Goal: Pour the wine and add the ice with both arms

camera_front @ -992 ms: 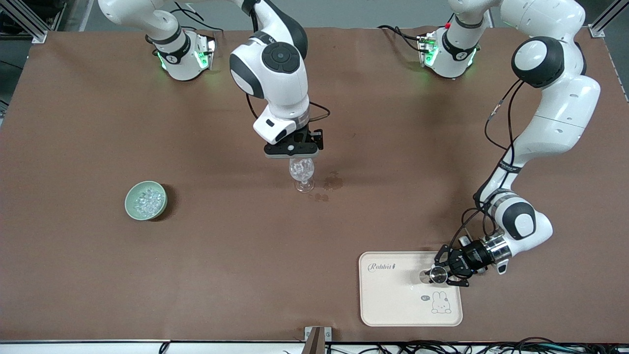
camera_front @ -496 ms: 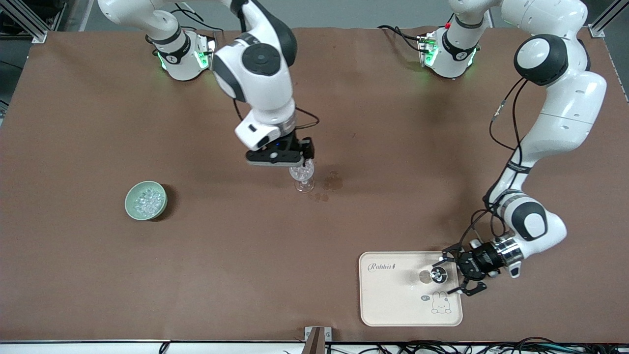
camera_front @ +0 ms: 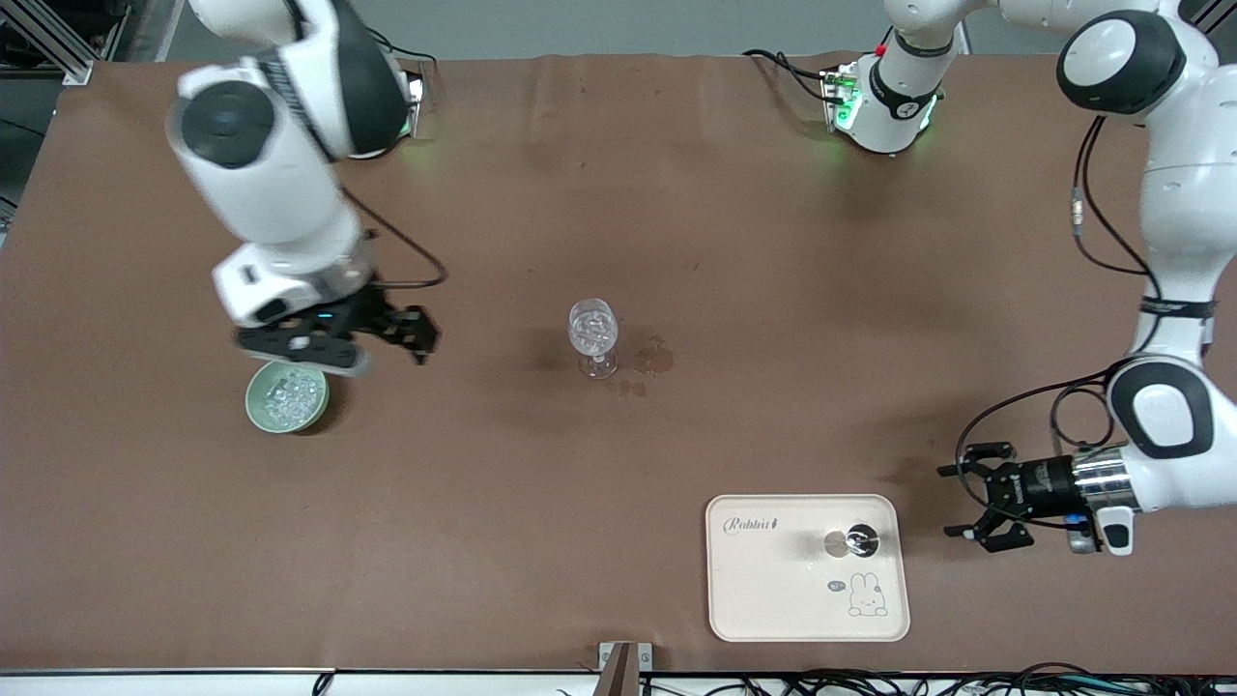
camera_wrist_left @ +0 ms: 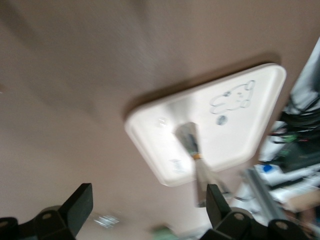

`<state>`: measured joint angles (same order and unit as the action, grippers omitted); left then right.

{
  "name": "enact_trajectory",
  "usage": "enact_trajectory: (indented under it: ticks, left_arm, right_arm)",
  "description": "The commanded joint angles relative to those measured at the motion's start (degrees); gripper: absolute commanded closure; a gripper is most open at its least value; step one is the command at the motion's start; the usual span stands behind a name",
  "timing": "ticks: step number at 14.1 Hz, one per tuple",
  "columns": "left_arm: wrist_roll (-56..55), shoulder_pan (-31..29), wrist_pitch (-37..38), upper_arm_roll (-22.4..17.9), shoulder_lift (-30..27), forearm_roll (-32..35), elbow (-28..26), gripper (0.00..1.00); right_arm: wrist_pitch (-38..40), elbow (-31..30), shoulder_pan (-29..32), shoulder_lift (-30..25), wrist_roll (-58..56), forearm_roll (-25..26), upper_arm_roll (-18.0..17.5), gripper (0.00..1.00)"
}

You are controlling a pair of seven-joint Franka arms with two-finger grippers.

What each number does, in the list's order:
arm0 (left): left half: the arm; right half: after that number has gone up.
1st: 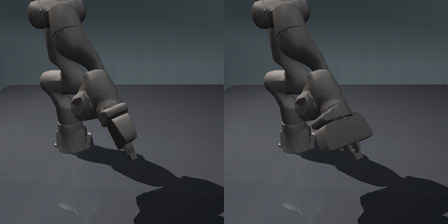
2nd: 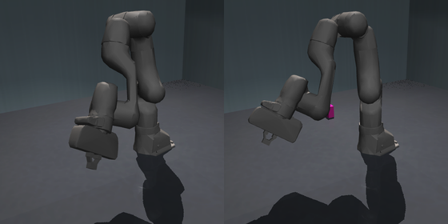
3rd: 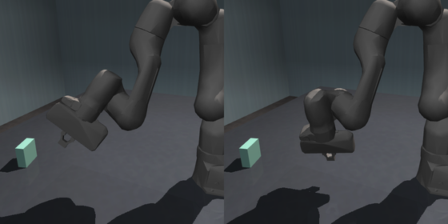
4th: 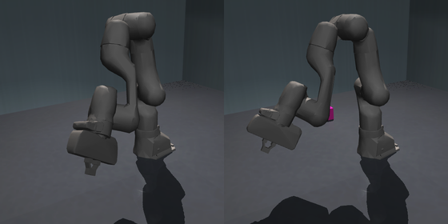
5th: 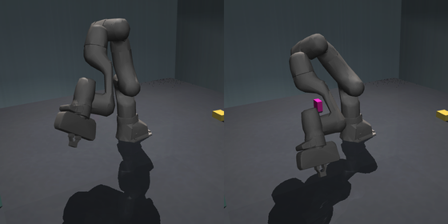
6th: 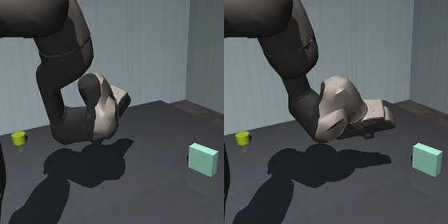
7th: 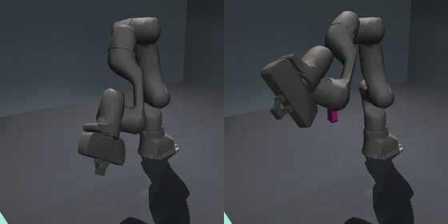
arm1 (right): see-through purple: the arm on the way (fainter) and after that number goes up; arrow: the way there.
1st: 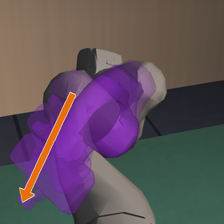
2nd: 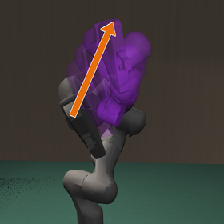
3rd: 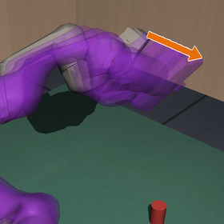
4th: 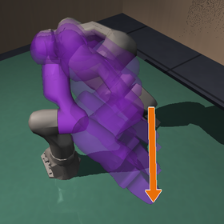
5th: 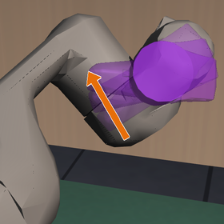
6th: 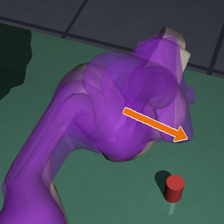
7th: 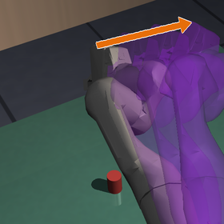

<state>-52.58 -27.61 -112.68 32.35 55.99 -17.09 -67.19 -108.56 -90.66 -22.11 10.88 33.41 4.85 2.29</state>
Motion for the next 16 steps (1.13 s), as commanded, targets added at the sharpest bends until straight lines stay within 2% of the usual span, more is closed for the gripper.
enact_trajectory:
  ticks: [1,2,4,8,9,12,16]
  left_arm:
    - [0.55,1.07,3.25,1.31,-5.70,7.57,-2.16,0.00]
    - [0.55,1.07,4.04,2.97,-7.19,9.86,-2.16,0.00]
    - [1.16,1.24,7.20,6.92,-10.01,18.54,-2.16,0.00]
    - [1.77,1.25,13.35,16.76,-14.23,35.43,-2.24,0.00]
    - [3.52,1.33,14.93,18.53,-15.72,38.77,-2.24,0.00]
    - [12.37,2.91,19.33,19.69,-20.81,43.01,-2.33,0.00]
    - [25.04,3.00,21.36,17.94,-27.93,42.15,-2.86,0.00]
  right_arm:
    - [3.16,-1.89,7.76,-4.54,-6.93,-0.28,-1.24,0.00]
    - [4.83,-1.89,10.48,-5.51,-9.74,-1.33,-1.24,0.00]
    - [8.69,-2.42,13.75,-7.79,-12.14,-1.69,-1.15,0.00]
    - [9.24,-10.58,19.99,-15.78,-18.81,-1.78,-1.15,0.00]
    - [9.76,-10.77,20.26,-16.41,-19.34,-1.86,-1.15,0.00]
    - [12.57,-8.06,20.35,-16.16,-26.27,-3.61,0.78,0.00]
    - [18.72,-0.94,20.36,-14.66,-29.98,-4.33,1.93,0.00]
